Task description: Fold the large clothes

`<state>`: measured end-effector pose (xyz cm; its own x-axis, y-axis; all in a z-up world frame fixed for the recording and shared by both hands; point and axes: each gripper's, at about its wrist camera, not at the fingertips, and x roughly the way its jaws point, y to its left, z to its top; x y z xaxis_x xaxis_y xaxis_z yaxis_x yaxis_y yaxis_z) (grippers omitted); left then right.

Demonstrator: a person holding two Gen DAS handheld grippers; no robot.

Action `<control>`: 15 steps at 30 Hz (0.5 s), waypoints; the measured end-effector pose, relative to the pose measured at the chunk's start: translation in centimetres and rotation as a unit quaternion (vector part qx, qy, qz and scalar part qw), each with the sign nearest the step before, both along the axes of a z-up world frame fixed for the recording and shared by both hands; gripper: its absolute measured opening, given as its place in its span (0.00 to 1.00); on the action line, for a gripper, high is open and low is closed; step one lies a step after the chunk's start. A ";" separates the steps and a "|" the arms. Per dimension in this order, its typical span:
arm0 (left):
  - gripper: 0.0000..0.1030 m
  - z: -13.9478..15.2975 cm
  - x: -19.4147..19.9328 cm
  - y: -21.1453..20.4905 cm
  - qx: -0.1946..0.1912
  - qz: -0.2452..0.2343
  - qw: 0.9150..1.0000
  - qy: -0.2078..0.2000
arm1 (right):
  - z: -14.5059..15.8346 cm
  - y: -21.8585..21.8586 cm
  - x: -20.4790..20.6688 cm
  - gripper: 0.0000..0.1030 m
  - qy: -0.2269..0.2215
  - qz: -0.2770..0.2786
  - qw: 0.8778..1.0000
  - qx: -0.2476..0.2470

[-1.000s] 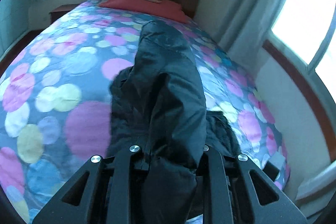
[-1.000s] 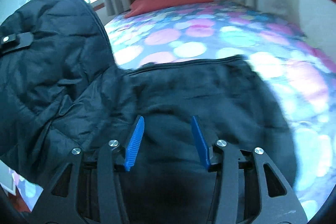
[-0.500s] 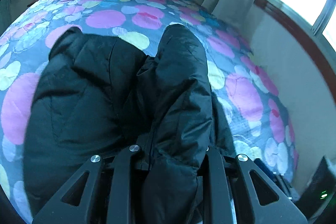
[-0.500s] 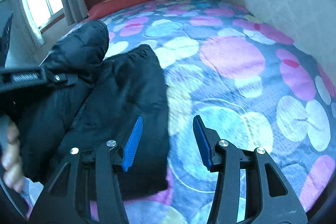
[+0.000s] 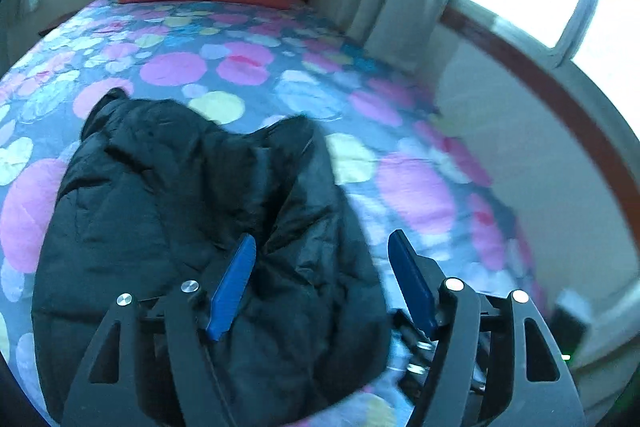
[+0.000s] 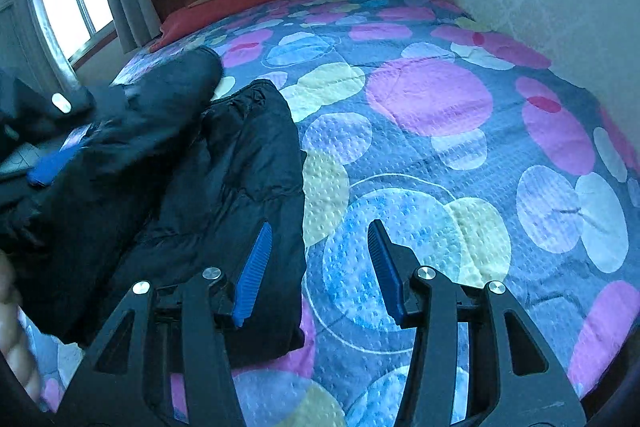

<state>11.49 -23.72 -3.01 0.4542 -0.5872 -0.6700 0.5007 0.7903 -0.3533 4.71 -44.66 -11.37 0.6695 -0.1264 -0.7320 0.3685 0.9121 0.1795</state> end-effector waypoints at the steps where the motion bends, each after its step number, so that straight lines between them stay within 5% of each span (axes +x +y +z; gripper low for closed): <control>1: 0.66 0.7 -0.4 0.2 -0.005 -0.004 1.000 -0.005 | 0.2 0.1 -0.1 0.48 -0.001 0.000 1.000 -0.001; 6: 0.66 3.3 -1.7 3.8 -0.012 0.005 0.998 -0.060 | 2.5 1.5 -0.4 0.48 -0.021 0.010 1.000 -0.010; 9: 0.67 3.5 -1.2 8.2 -0.001 0.051 0.995 -0.091 | 4.4 2.8 -0.1 0.50 -0.040 0.022 0.999 -0.016; 15: 0.68 0.7 1.5 15.8 0.007 0.135 0.989 -0.065 | 7.5 6.7 2.1 0.56 -0.073 0.068 0.995 -0.012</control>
